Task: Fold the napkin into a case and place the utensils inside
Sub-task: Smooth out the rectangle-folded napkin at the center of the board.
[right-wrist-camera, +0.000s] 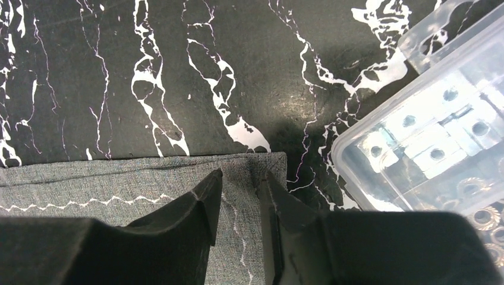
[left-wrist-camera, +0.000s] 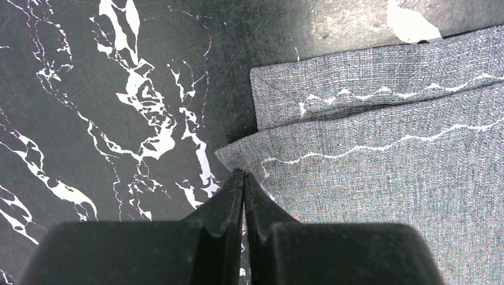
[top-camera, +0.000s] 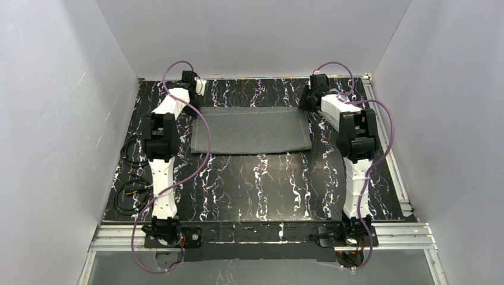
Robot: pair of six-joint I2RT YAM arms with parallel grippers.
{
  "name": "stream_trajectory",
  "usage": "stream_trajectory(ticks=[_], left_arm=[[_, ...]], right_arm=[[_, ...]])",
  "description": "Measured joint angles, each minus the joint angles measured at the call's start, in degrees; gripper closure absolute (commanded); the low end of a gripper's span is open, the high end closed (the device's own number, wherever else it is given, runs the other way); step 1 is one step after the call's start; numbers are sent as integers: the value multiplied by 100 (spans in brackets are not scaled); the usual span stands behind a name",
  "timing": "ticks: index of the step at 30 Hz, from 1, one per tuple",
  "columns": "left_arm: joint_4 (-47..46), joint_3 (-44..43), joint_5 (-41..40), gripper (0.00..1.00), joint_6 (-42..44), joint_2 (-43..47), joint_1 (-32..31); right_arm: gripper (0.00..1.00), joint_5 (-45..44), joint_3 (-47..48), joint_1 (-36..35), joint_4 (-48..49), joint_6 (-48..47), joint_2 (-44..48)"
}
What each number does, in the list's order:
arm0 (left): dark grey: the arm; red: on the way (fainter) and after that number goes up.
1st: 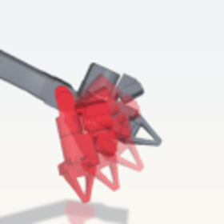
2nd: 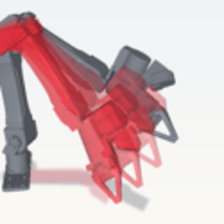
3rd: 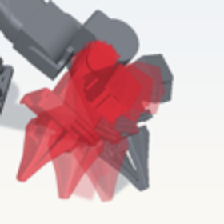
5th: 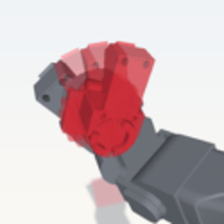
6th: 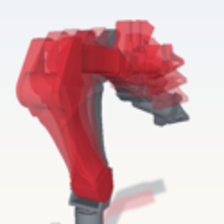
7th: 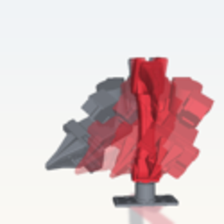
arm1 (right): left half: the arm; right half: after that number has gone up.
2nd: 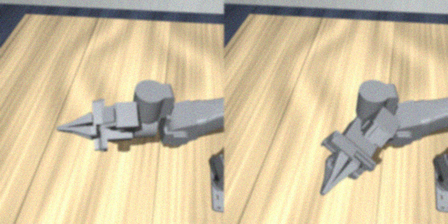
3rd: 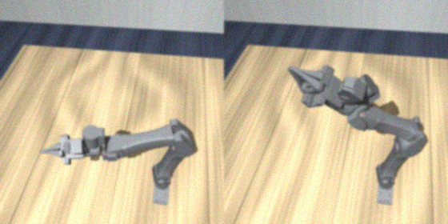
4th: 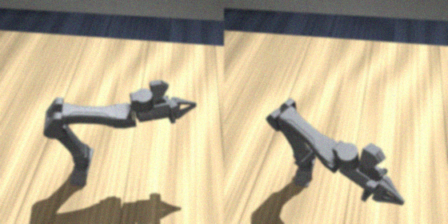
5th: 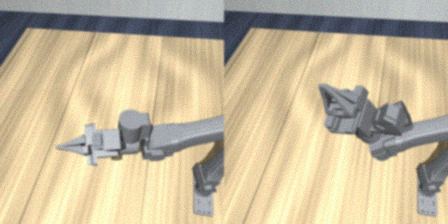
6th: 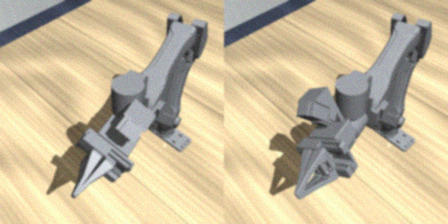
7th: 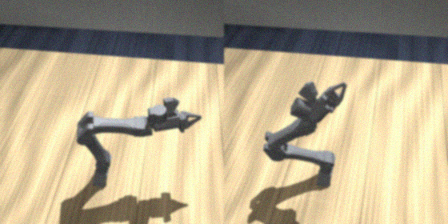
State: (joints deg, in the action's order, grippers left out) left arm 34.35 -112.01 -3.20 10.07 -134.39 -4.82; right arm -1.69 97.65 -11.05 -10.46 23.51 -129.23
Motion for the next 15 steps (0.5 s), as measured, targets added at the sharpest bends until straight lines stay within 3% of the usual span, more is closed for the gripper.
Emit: stream_trajectory(ticks=[11, 15], left_arm=[[0, -2, 0, 100, 22, 0, -28], [0, -2, 0, 100, 31, 0, -31]], right_arm=[[97, 24, 4, -28, 0, -15, -48], [99, 20, 4, -33, 0, -15, -48]])
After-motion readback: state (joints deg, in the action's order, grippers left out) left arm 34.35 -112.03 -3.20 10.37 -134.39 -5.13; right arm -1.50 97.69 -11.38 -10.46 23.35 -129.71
